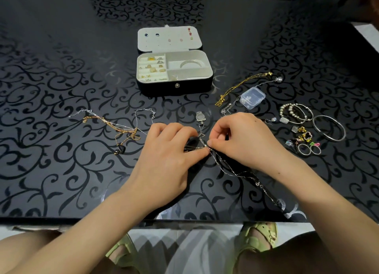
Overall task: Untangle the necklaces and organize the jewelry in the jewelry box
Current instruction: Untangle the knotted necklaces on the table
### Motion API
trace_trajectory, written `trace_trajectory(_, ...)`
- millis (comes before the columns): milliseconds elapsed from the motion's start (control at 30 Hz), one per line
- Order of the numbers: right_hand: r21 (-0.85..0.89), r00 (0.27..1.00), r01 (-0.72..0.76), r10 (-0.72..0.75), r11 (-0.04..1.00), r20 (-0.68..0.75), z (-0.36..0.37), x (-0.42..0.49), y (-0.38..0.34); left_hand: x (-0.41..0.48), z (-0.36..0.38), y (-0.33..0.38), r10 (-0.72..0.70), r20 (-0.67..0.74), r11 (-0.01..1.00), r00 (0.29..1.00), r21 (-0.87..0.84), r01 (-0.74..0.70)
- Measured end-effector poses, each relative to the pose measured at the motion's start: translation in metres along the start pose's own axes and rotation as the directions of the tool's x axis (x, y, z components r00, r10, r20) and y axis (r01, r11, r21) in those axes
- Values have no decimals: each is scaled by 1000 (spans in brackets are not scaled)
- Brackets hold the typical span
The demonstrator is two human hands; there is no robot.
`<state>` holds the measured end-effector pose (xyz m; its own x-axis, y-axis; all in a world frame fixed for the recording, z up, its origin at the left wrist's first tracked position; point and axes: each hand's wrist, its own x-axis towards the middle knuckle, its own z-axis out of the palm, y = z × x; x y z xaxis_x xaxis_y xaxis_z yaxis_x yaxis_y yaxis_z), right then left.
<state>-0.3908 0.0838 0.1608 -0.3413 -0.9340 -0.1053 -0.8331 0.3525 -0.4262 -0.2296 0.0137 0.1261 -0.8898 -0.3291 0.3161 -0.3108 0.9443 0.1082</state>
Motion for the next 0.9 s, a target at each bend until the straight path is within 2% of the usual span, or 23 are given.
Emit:
trace_trajectory(333,-5,999,-10,10,1000,45,3,4,-2,0,-3,-2,-21,17,1000,1000,-7,22)
trace_trajectory(900,-82,999,-4,7,997,33,-2,3,0,2,-3,-4,-25,8,1000,1000,11,25)
